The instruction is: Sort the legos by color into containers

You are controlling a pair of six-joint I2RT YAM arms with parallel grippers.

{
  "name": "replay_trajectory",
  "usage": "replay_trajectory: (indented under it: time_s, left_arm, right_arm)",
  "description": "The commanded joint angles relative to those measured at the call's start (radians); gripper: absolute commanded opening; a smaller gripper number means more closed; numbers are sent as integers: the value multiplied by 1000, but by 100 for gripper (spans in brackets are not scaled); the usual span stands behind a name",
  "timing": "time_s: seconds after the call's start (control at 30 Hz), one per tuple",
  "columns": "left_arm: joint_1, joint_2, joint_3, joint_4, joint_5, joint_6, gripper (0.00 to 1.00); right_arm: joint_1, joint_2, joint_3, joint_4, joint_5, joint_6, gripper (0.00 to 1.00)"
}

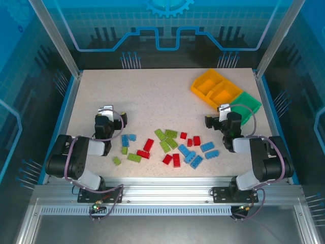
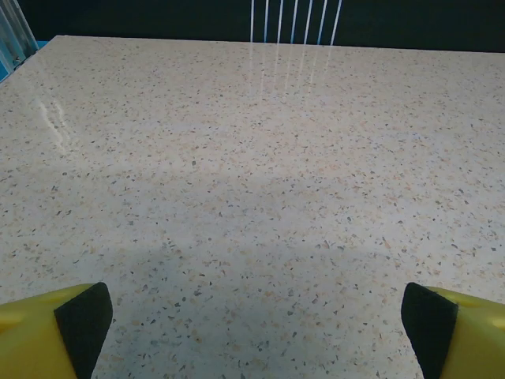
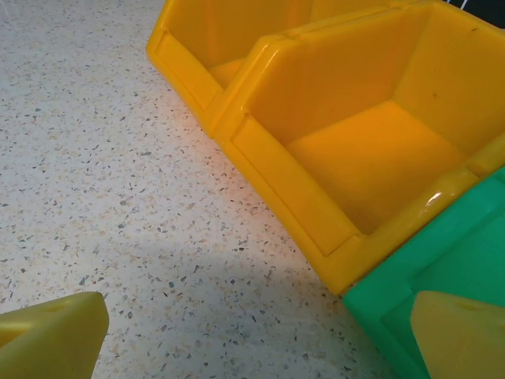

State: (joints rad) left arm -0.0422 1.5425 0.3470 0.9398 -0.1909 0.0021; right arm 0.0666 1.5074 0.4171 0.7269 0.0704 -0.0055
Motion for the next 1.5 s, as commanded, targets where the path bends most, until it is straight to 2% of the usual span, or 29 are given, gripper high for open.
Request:
replay_trajectory:
  time_s: [0.0,0.83,0.9,0.93,1.0,1.03,1.07,1.13,1.2,1.3,1.37,1.47]
  left_arm:
    - [-5,10,26,-1,-10,7,99]
    - [-1,9,29,-5,-3,5,99]
    - [-1,8,27,-5,-4,5,99]
    - [-2,0,28,-8,-18,6,99]
    - [-8,-62,49,-103,-68,-3,99]
    - [-18,-122,81,-215,-117,-10,99]
    - [-23,-172,127,-348,-147,-26,99]
    - [-26,-268,271,-698,-192,-140,99]
    - [-29,-321,374,-922,-156,-212,99]
    - [-68,-396,399,-988,-100,-222,99]
    - [-111,-429,387,-1008,-118,-220,99]
    - [-134,-425,398,-1112,-126,-289,99]
  right_arm:
    - [-10,-2,17,23,-31,-7,100]
    - [-17,-7,29,-2,-59,-9,100]
    - [-16,-30,61,-71,-35,-3,99]
    - [-16,-58,100,-172,-12,9,99]
    - [-22,-104,211,-406,36,67,99]
    - [-29,-119,265,-533,59,110,97]
    - [-37,-130,314,-626,78,147,96]
    - [-61,-140,395,-787,133,240,95]
    - [-103,-145,446,-894,141,321,94]
    - [-190,-152,508,-1036,149,447,91]
    - [-254,-149,536,-1111,135,507,89]
    - [-328,-127,574,-1192,119,538,85]
